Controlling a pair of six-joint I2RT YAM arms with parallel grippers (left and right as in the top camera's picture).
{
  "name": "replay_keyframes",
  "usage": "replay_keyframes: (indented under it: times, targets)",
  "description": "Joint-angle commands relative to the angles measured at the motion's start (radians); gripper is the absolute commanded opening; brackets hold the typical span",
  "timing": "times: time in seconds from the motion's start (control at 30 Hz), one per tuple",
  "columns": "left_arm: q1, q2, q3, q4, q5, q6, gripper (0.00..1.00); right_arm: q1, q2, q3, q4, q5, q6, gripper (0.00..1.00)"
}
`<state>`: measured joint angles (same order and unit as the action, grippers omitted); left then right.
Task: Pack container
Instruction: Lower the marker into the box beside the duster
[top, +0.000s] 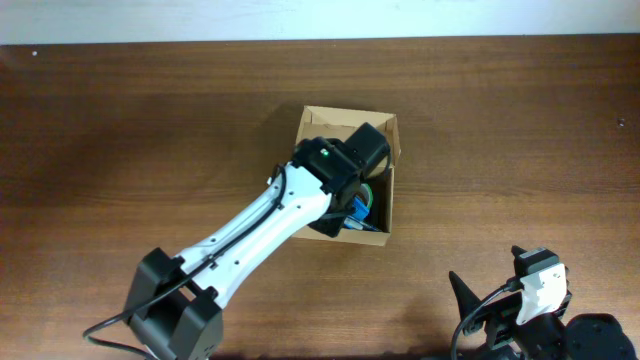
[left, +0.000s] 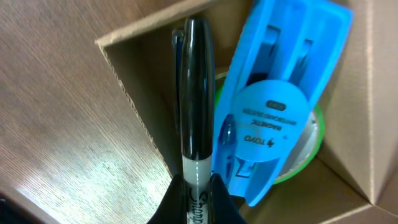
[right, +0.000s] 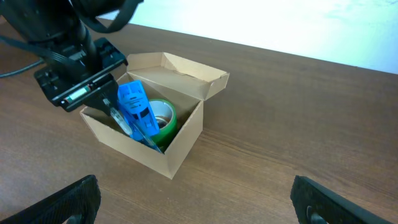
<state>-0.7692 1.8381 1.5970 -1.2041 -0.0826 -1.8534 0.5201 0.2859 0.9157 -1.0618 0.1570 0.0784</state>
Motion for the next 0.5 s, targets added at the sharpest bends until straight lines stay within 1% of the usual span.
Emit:
replay_keyframes:
  times: [0.0,0.47]
  targets:
    - [-0.002,0.034,0.002,0.000,-0.019,-0.047,0.02,-0.005,-0.003,-0.002,0.003,0.012,0.008,0.99]
    - [0.000,0.064,0.002,0.034,-0.072,-0.047,0.02,-0.005,-0.003,-0.002,0.003,0.013,0.008,0.99]
